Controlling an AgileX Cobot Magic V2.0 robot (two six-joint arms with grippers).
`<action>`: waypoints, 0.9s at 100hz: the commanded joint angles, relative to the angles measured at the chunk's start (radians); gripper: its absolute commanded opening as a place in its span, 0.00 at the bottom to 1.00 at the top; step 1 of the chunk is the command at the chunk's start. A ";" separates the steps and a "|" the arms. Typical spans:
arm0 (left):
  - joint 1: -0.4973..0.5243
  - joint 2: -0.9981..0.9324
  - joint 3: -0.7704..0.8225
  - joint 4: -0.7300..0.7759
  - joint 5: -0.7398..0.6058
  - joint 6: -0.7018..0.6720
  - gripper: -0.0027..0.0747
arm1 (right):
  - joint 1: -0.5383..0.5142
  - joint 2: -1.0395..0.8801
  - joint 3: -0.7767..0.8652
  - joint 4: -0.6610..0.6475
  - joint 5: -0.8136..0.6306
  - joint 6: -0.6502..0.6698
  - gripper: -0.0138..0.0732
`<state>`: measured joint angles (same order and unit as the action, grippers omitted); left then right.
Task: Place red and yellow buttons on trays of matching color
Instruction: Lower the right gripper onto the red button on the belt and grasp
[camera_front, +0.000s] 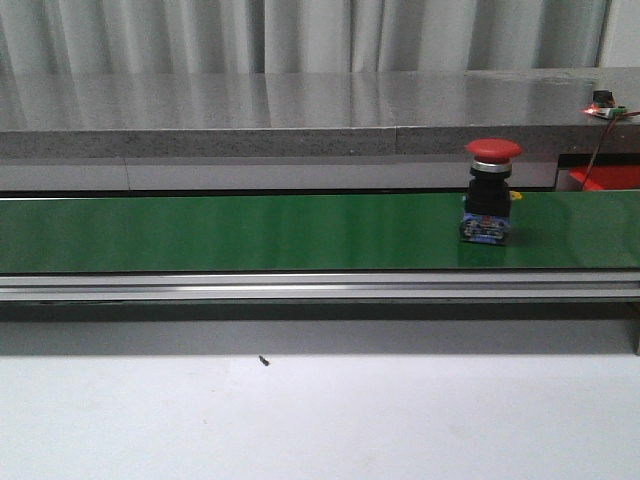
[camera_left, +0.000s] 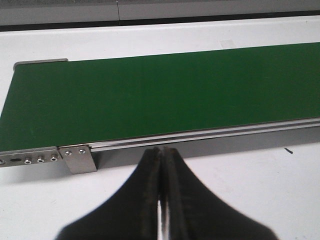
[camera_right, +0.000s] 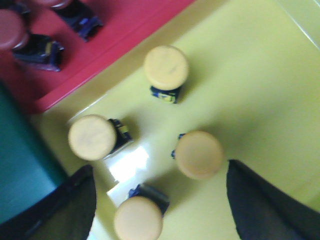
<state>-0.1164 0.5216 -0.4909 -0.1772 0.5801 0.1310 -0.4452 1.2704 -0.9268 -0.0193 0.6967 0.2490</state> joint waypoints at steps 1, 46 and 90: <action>0.000 0.003 -0.029 -0.016 -0.076 0.000 0.01 | 0.065 -0.050 -0.059 0.030 0.013 -0.101 0.79; 0.000 0.003 -0.029 -0.016 -0.076 0.000 0.01 | 0.460 0.025 -0.213 0.121 0.099 -0.305 0.79; 0.000 0.003 -0.029 -0.016 -0.076 0.000 0.01 | 0.619 0.219 -0.340 0.133 0.162 -0.309 0.79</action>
<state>-0.1164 0.5216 -0.4909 -0.1772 0.5801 0.1310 0.1598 1.4888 -1.2179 0.1018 0.8833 -0.0484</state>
